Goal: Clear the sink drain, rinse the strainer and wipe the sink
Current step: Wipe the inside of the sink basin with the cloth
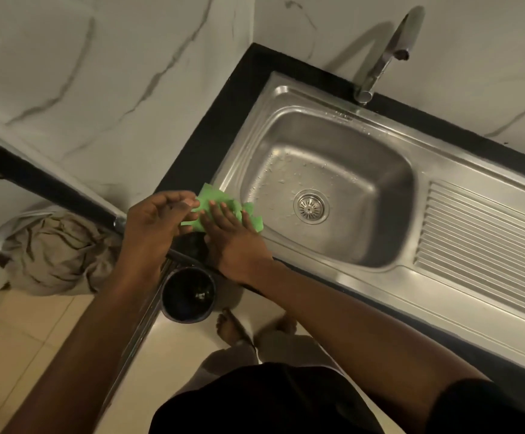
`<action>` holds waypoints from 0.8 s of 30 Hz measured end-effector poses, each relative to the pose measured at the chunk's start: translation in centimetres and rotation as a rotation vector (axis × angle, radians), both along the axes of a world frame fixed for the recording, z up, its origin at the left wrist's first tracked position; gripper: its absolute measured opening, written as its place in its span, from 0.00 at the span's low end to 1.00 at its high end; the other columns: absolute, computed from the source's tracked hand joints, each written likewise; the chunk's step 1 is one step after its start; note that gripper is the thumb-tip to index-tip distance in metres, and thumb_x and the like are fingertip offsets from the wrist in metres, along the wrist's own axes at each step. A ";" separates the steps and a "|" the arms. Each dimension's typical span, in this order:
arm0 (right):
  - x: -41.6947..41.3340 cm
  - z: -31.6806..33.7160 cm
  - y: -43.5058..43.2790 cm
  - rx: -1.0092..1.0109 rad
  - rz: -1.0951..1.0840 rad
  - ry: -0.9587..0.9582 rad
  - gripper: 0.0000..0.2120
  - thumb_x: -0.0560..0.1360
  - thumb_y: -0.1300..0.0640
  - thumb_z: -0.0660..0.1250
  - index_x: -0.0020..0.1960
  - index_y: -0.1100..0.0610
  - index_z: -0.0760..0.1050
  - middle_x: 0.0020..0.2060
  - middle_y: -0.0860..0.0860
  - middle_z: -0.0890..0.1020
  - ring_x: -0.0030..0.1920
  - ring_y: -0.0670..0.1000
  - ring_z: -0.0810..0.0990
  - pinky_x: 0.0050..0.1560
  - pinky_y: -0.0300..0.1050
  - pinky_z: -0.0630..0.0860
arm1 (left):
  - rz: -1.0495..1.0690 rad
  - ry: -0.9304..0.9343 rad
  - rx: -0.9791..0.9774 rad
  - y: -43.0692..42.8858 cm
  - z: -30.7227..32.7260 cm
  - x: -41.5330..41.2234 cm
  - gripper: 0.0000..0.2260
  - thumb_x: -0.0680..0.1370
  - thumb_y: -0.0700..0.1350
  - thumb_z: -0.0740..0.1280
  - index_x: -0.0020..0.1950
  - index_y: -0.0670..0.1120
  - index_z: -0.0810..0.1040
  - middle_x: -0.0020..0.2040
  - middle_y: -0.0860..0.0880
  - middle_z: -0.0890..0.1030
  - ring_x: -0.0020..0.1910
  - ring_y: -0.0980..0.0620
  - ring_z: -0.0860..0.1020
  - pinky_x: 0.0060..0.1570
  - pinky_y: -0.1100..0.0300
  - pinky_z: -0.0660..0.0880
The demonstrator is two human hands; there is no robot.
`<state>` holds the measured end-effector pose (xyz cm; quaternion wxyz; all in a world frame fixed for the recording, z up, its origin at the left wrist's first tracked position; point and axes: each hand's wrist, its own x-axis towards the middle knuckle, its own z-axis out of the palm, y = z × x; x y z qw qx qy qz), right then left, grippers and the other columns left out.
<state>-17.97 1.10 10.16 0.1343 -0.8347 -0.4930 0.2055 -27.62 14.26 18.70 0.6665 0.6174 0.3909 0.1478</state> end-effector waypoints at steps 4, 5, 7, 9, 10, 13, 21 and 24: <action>1.8 -0.6 1.7 0.011 -0.020 0.011 0.29 0.88 0.47 0.50 0.86 0.52 0.50 0.86 0.55 0.48 0.85 0.57 0.45 0.84 0.62 0.44 | -0.003 0.016 -0.006 0.2 0.0 0.7 0.09 0.83 0.41 0.70 0.62 0.43 0.85 0.57 0.43 0.88 0.55 0.46 0.87 0.53 0.57 0.84; 2.1 -0.8 2.0 0.012 -0.026 0.016 0.29 0.88 0.46 0.49 0.86 0.51 0.48 0.86 0.54 0.46 0.85 0.56 0.43 0.84 0.61 0.43 | -0.011 0.022 -0.006 0.3 0.0 0.9 0.09 0.83 0.42 0.70 0.62 0.44 0.85 0.57 0.44 0.88 0.55 0.47 0.87 0.54 0.56 0.84; 2.5 -1.1 2.4 0.021 -0.041 0.017 0.30 0.88 0.46 0.50 0.86 0.50 0.46 0.86 0.53 0.44 0.85 0.56 0.41 0.84 0.61 0.42 | -0.015 0.023 -0.015 0.4 0.1 1.2 0.09 0.83 0.42 0.71 0.62 0.45 0.85 0.57 0.45 0.89 0.56 0.46 0.87 0.56 0.54 0.84; 3.3 -1.5 3.1 0.044 -0.093 0.043 0.30 0.88 0.47 0.50 0.86 0.49 0.44 0.86 0.52 0.43 0.85 0.56 0.39 0.84 0.61 0.43 | -0.001 0.021 -0.024 0.5 0.1 1.5 0.08 0.83 0.42 0.71 0.61 0.45 0.85 0.56 0.44 0.89 0.56 0.45 0.87 0.58 0.52 0.84; 4.0 -1.6 3.6 0.061 -0.137 0.069 0.30 0.88 0.47 0.50 0.86 0.48 0.44 0.86 0.52 0.42 0.85 0.56 0.39 0.83 0.61 0.44 | 0.004 0.022 -0.022 0.5 0.1 1.6 0.08 0.83 0.42 0.71 0.61 0.45 0.86 0.56 0.44 0.89 0.56 0.45 0.87 0.57 0.52 0.84; 7.3 -1.6 5.5 0.118 -0.271 0.149 0.29 0.88 0.49 0.50 0.86 0.48 0.44 0.85 0.53 0.42 0.85 0.57 0.40 0.81 0.62 0.49 | 0.020 0.010 -0.024 0.7 0.1 1.6 0.06 0.82 0.42 0.71 0.57 0.49 0.86 0.53 0.47 0.90 0.54 0.47 0.87 0.53 0.59 0.85; 19.7 -1.5 9.5 0.078 -0.394 0.226 0.29 0.89 0.54 0.52 0.87 0.52 0.45 0.85 0.56 0.39 0.85 0.60 0.40 0.84 0.59 0.48 | 0.052 0.036 -0.018 0.8 -0.3 1.2 0.07 0.82 0.45 0.71 0.60 0.48 0.85 0.55 0.48 0.89 0.56 0.47 0.87 0.59 0.53 0.83; 19.7 -1.2 9.4 0.068 -0.391 0.198 0.29 0.89 0.55 0.52 0.87 0.52 0.46 0.85 0.56 0.40 0.85 0.59 0.42 0.84 0.57 0.52 | 0.074 0.053 -0.010 0.4 -0.1 2.0 0.09 0.82 0.47 0.71 0.60 0.48 0.85 0.56 0.49 0.89 0.55 0.50 0.88 0.59 0.53 0.83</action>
